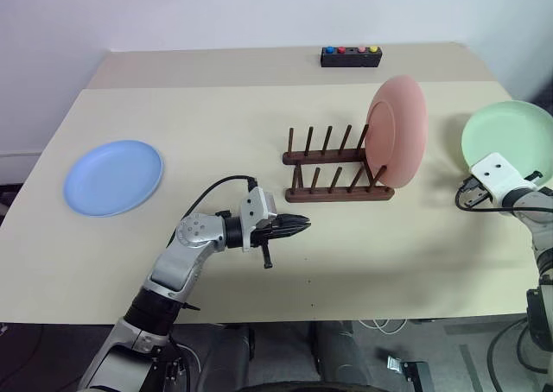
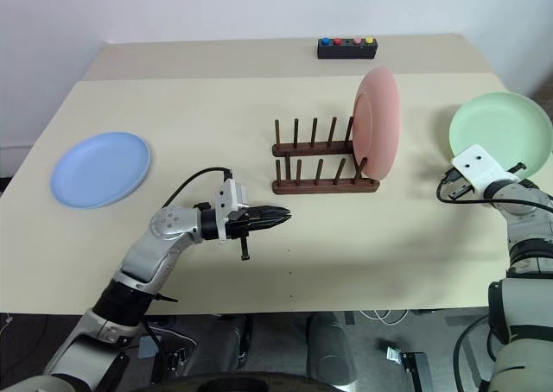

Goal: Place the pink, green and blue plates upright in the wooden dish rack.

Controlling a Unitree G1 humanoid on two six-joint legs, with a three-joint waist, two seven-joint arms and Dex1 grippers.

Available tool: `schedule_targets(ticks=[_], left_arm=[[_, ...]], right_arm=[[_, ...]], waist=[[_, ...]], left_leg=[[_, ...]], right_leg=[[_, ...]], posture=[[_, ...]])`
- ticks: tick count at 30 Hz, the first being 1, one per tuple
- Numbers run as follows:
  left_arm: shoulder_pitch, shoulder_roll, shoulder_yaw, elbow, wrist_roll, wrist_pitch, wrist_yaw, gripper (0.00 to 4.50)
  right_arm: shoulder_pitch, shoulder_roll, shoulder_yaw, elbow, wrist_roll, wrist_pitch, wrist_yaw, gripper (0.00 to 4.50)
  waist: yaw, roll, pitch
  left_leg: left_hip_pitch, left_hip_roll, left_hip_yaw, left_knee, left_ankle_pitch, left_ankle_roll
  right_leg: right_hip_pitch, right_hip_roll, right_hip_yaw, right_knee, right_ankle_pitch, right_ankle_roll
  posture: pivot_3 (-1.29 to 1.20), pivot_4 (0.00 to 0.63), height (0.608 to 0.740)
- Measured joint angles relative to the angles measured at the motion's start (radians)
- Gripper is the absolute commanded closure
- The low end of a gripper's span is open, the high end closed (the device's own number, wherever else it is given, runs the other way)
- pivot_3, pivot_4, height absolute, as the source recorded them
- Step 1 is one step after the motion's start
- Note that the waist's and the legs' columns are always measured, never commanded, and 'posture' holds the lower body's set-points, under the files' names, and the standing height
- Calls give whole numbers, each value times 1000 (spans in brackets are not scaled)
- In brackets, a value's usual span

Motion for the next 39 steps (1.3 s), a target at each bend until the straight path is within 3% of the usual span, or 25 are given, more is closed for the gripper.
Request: schedule_targets(ticks=[4, 10, 16, 24, 31, 39], left_arm=[[-1, -1, 1, 2, 0, -2, -4, 4265], [-6, -6, 0, 4, 0, -1, -10, 4265], [-15, -8, 0, 37, 0, -16, -27, 4265], [-27, -18, -1, 64, 1, -32, -40, 4265], [18, -2, -2, -12, 1, -19, -18, 4265], [30, 19, 5, -22, 1, -11, 7, 4265]], right_arm=[[63, -37, -19, -120, -4, -52, -38, 4447], [233, -95, -234, -669, 202, 28, 43, 4447], [276, -112, -339, -1061, 347, 205, 112, 4447], [202, 4, -306, -1571, 898, 590, 229, 4447], [150, 165, -222, -1676, 1246, 828, 214, 4447], [178, 270, -202, -1538, 1334, 966, 178, 4447]], waist=[[0, 1, 0], [-13, 2, 0], [-19, 2, 0], [-13, 1, 1], [-8, 0, 1], [9, 1, 1]], left_leg=[[0, 0, 0, 0, 0, 0], [0, 0, 0, 0, 0, 0], [0, 0, 0, 0, 0, 0], [-1, 0, -1, 1, 0, 0], [-1, 1, -2, 1, 0, 0], [-2, 0, -2, 1, 0, 0]], right_leg=[[-1, 0, 0, 0, 0, 0], [-1, 0, 0, 2, 0, 1], [-1, 0, 0, 2, 0, 1], [-1, 0, 0, 2, 0, 1], [-1, 0, -1, 3, 0, 1], [-3, 0, -1, 3, 0, 1]], posture=[[0, 150, 740], [0, 150, 740], [0, 150, 740], [0, 150, 740], [0, 150, 740], [0, 150, 740]])
